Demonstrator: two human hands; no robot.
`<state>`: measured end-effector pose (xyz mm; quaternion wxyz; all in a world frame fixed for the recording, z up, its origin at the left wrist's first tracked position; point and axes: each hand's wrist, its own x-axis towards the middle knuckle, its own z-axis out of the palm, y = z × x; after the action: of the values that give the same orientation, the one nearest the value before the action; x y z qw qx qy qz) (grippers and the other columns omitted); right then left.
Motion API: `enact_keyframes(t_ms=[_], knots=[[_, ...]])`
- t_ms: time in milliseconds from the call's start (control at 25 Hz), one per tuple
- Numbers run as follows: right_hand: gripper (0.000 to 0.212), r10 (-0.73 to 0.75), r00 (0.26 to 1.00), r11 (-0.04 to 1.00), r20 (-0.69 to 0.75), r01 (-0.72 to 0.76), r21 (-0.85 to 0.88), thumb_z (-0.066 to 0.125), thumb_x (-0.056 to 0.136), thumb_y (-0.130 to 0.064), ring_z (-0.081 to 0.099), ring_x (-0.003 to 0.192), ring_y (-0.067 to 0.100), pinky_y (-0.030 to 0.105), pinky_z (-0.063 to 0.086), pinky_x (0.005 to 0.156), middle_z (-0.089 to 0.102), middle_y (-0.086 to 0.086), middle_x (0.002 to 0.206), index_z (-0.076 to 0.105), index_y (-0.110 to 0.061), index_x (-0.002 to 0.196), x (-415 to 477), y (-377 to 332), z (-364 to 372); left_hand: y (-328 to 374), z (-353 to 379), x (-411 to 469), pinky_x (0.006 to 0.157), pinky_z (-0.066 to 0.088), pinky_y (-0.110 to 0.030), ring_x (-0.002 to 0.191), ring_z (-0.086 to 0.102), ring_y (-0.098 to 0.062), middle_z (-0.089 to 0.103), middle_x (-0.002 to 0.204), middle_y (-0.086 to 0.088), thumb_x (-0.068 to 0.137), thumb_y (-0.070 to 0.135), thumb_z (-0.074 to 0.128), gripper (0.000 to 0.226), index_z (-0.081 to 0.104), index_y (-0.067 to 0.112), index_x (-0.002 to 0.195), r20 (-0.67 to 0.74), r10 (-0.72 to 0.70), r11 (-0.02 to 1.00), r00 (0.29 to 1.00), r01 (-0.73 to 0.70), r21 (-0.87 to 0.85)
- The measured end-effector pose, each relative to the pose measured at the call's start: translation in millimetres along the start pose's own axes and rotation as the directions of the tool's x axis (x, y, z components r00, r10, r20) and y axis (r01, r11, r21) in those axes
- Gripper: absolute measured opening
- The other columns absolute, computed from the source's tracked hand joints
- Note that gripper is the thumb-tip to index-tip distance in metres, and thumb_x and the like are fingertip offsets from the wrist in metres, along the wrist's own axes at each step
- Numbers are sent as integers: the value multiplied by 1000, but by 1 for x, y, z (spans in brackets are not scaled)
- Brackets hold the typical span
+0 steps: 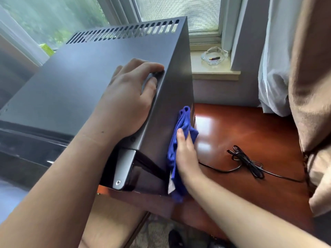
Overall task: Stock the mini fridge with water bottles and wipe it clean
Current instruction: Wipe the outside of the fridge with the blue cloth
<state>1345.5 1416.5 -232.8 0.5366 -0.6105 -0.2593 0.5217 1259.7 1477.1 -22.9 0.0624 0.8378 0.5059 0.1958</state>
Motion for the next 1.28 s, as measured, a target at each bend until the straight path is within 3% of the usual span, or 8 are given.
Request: enact_keyframes(t_ms=[280,440,560,680,800,1000,1120,1280], knots=[[57,-9,999,1000,-44,9,10,37,106,-52,43,143,19,32,27,121,49,0,153,42,-22,155,118,-50,-15,3,-2,1,90,19,7,121,47,-10,57,126,16,104,24,48,33,64,35,131,-15,-17,1000,1000,17,9],[90,-8,998,997,-58,12,75,44,73,-78,55,133,18,41,37,119,62,-5,141,52,-28,147,194,-38,-19,5,-4,0,91,20,7,121,47,-7,57,126,20,104,25,49,33,63,38,131,-11,-30,999,999,30,11],[96,45,997,991,-69,-36,129,43,65,-81,56,131,20,43,39,117,61,-6,141,51,-31,147,215,-27,-19,5,-4,1,89,21,7,121,47,-4,52,120,27,103,27,49,33,63,41,130,-10,-44,999,999,44,19],[88,105,993,979,-56,-93,179,46,66,-82,57,130,21,45,39,117,61,-5,141,54,-38,142,191,-20,-14,6,-4,2,89,22,6,122,47,-3,48,117,29,103,27,49,33,63,42,129,-9,-52,998,999,52,19],[53,118,990,975,-75,-101,196,49,80,-71,59,129,20,44,40,117,65,-3,136,59,-44,124,122,-5,-8,7,-4,1,91,27,-3,123,47,-3,48,118,29,103,27,49,33,63,41,129,-3,-55,998,999,55,15],[61,137,991,987,9,-137,85,44,94,-64,48,138,11,35,30,121,55,-14,147,46,-39,150,11,46,-11,11,-5,-1,94,30,-21,111,44,-1,49,122,25,104,28,47,34,62,42,132,3,-81,997,997,81,20],[49,153,986,985,59,-157,68,43,105,-50,39,144,3,26,25,121,47,-21,151,41,-41,153,-41,63,-12,12,-5,-2,95,29,-21,120,48,-8,50,126,21,105,27,45,35,61,39,134,2,-82,996,997,82,24],[56,179,976,982,125,-186,39,41,106,-49,22,149,-6,26,15,127,27,-27,162,25,-42,159,-99,71,-8,12,-5,-3,98,29,-21,130,47,-14,53,136,13,106,26,43,37,60,37,138,18,-68,997,998,67,36]])
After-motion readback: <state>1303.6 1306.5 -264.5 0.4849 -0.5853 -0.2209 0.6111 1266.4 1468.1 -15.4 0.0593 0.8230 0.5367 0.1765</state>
